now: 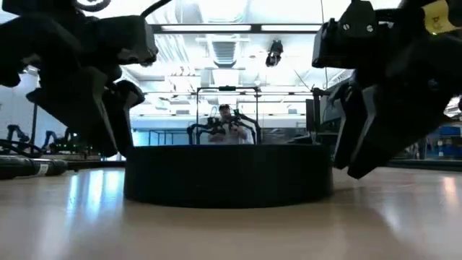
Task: Insert battery
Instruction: Adjust the clock
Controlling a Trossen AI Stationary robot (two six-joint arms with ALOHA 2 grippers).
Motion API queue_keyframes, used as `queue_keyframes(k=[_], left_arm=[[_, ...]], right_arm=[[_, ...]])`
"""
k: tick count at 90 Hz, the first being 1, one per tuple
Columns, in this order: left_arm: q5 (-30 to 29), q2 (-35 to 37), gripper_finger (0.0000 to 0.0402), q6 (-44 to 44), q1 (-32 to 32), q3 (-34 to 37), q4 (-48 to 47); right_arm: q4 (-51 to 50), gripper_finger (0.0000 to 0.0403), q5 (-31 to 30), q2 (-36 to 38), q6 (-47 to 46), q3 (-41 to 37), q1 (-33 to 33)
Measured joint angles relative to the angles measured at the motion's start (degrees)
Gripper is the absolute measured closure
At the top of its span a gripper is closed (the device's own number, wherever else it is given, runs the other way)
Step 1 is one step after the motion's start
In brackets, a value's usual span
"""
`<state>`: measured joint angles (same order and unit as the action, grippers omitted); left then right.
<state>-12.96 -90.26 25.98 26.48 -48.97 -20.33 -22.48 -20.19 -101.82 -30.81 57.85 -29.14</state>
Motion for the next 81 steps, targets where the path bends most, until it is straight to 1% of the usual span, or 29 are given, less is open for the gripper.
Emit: queue_keyframes(k=[6, 20, 25, 34, 42, 48, 53, 69, 81], left_arm=[[-0.6, -0.4, 0.0223, 0.0, 0.0, 0.0, -0.7], [-6.7, -0.9, 0.0223, -0.5, -0.5, 0.8, -1.6], [-7.8, -0.9, 0.0223, -1.1, -1.2, 1.4, -1.6], [-6.2, -1.0, 0.0224, -2.1, -3.7, 2.8, -1.5], [-2.9, -1.0, 0.0229, -3.7, -6.6, 4.9, -0.2], [0.0, -0.8, 0.0234, -4.5, -8.2, 6.6, 2.7], [1.2, -0.7, 0.0239, -4.7, -8.8, 8.0, 5.3], [1.4, -0.7, 0.0249, -5.4, -8.7, 12.0, 14.5], [1.5, -0.8, 0.0254, -5.3, -8.7, 13.7, 19.4]], right_arm=[[0.2, 0.0187, 0.0, 0.0, 0.2, 0.3, -0.2], [0.1, 0.0173, 0.0, 0.1, 0.0, 0.3, -1.1], [0.4, 0.0167, -0.5, -0.1, -0.1, 0.2, -1.7], [0.8, 0.0155, -2.1, -0.8, -0.2, 0.2, -3.0], [1.0, 0.0143, -4.7, -2.5, -0.6, 0.2, -3.2], [1.1, 0.0134, -5.7, -3.9, 0.7, 0.2, -2.8], [1.3, 0.0127, -6.8, -4.7, 1.9, 0.3, -2.6], [4.6, 0.0113, -12.1, -6.0, 5.1, 0.3, -2.8], [7.4, 0.0108, -13.7, -6.3, 8.5, 0.1, -2.8]])
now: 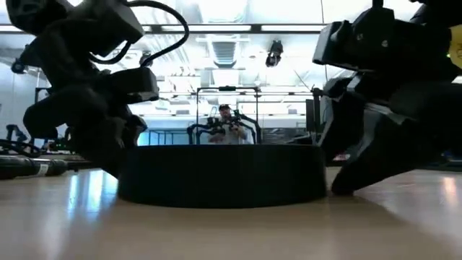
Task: Insert battery
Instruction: Adjust the clock
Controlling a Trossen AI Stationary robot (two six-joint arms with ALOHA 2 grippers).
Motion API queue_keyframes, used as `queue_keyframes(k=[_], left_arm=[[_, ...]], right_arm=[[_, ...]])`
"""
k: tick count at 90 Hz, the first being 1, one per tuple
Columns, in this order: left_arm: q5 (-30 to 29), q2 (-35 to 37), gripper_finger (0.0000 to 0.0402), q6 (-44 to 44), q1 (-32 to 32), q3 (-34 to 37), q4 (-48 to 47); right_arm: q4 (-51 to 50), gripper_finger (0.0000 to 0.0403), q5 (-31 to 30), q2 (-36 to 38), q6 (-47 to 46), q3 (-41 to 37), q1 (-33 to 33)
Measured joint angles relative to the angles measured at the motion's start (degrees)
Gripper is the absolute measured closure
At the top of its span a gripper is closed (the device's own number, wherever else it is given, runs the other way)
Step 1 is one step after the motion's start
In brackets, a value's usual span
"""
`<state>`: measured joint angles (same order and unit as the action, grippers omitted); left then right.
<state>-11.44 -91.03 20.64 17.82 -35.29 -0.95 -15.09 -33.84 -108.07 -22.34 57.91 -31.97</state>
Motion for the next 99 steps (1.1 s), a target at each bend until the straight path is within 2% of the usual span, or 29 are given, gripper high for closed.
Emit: queue_keyframes(k=[20, 33, 47, 67, 86, 99], left_arm=[[0.0, -0.1, 0.0260, 0.0, 0.5, 0.3, 1.5], [-0.5, -0.1, 0.0261, 0.5, 1.2, 0.3, 1.6], [-1.0, -0.2, 0.0265, 1.2, 1.9, 0.3, 1.9], [-0.6, -0.2, 0.0276, 1.9, 1.9, 0.3, 2.4], [0.1, -0.2, 0.0286, 2.3, 2.0, 0.3, 3.4], [0.5, -0.3, 0.0290, 2.4, 2.0, 0.3, 3.9]], right_arm=[[-1.5, 0.0112, -1.7, -0.3, 4.9, 2.6, -0.3], [-7.0, 0.0114, -1.9, -0.3, 7.4, 6.3, -0.6], [-13.5, 0.0105, -6.6, -0.2, 1.8, 9.5, -0.4], [-13.1, 0.0094, -8.0, -0.2, -4.7, 10.3, -0.6], [-12.4, 0.0092, -16.4, -0.1, -8.9, 10.4, -0.9], [-12.5, 0.0088, -18.2, -0.1, -10.3, 10.4, -0.9]])
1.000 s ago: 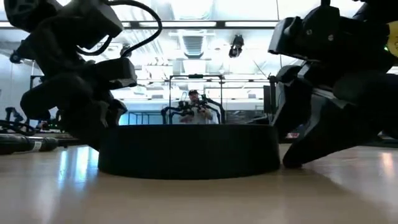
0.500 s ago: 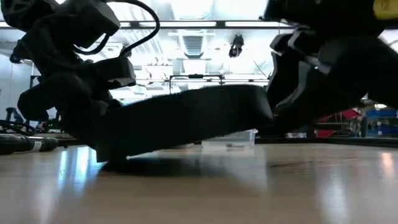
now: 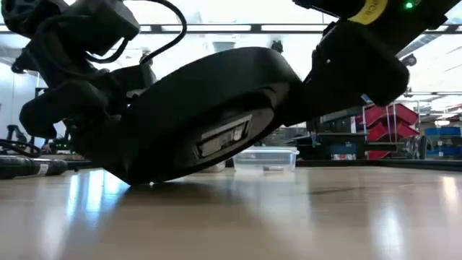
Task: Insert battery
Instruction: Adjust the clock
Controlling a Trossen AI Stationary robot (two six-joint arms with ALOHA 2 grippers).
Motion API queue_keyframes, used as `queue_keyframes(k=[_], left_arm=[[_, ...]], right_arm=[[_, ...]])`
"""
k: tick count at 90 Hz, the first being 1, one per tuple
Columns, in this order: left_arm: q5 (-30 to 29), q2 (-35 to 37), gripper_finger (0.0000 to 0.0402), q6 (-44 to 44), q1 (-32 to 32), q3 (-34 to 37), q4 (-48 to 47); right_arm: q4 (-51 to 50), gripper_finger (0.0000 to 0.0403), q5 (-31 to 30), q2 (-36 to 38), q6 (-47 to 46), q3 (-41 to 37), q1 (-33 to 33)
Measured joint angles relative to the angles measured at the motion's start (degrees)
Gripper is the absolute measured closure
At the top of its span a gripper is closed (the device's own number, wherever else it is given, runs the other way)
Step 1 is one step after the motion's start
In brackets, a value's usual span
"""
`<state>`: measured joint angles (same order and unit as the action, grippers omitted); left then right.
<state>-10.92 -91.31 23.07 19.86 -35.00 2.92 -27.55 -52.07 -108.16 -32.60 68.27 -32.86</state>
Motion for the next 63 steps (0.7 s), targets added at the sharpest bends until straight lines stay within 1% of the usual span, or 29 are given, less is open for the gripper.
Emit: queue_keyframes(k=[10, 22, 29, 39, 52, 57, 63], left_arm=[[0.1, 0.0, 0.0289, 0.0, 0.0, 0.0, -0.1], [0.2, 0.0, 0.0286, 0.0, 0.0, 0.0, -0.3], [0.2, 0.0, 0.0286, 0.0, 0.0, 0.0, -0.4], [0.7, 0.1, 0.0289, 0.0, 0.0, 0.0, -0.5], [1.3, 0.1, 0.0292, 0.0, 0.0, 0.0, -0.7], [2.0, 0.1, 0.0291, 0.0, 0.0, 0.0, -0.8], [2.7, 0.3, 0.0288, 0.0, 0.0, 0.0, -0.9]], right_arm=[[-0.2, 0.0079, 0.0, 0.0, -0.2, 0.0, 0.0], [-0.5, 0.0062, -2.4, 0.0, -3.6, 0.0, 0.0], [-0.7, 0.0054, -2.4, 0.0, -4.3, 0.0, 0.0], [-0.7, 0.0052, -2.4, 0.0, -4.9, 0.0, 0.0], [-1.3, 0.0053, -2.4, 0.0, -3.2, 0.0, 0.0], [-2.6, 0.0053, -2.3, 0.0, -4.8, 0.0, 0.0], [-4.2, 0.0053, -2.2, 0.0, -9.0, -0.1, 0.0]])
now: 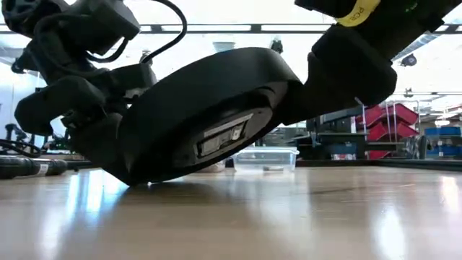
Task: Insert battery
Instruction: Adjust the clock
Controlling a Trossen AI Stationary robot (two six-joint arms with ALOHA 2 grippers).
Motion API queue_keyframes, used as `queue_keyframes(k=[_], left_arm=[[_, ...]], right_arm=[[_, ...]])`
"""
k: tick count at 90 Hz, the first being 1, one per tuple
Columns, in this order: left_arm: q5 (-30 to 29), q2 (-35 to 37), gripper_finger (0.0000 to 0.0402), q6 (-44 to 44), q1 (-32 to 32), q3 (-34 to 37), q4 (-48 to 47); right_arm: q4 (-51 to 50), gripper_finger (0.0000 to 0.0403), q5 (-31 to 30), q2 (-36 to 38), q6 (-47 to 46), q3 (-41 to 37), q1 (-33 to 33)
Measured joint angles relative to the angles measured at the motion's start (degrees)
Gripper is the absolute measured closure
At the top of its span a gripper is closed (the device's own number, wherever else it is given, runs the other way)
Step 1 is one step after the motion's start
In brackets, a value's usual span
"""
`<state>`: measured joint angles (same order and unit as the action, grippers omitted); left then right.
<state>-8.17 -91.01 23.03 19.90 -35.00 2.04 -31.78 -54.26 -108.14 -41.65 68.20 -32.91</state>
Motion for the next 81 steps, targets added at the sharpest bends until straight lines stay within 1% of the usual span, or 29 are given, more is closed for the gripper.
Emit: queue_keyframes(k=[7, 17, 32, 52, 62, 81], left_arm=[[0.4, 0.1, 0.0284, -0.2, 0.0, 0.0, -0.1], [0.7, 0.2, 0.0274, -0.5, 0.0, 0.0, -0.3], [1.1, 0.6, 0.0254, -0.4, 0.1, 0.1, -0.6], [1.9, 1.7, 0.0234, -0.1, 0.1, 0.2, -1.4], [1.9, 1.8, 0.0228, 0.0, 0.1, 0.2, -1.4], [1.9, 1.8, 0.0227, 0.0, 0.1, 0.2, -1.2]], right_arm=[[-1.3, 0.0053, 0.1, 0.0, -4.4, 0.0, 0.0], [-1.8, 0.0053, 0.2, 0.0, -7.3, 0.0, 0.0], [-2.1, 0.0053, 0.2, 0.0, -4.2, 0.0, -0.1], [-2.3, 0.0053, 0.2, 0.0, -6.6, 0.0, -0.1], [-1.5, 0.0053, 0.2, 0.0, -1.1, 0.0, -0.1], [1.8, 0.0053, 0.2, 0.0, 16.0, -0.1, -0.1]])
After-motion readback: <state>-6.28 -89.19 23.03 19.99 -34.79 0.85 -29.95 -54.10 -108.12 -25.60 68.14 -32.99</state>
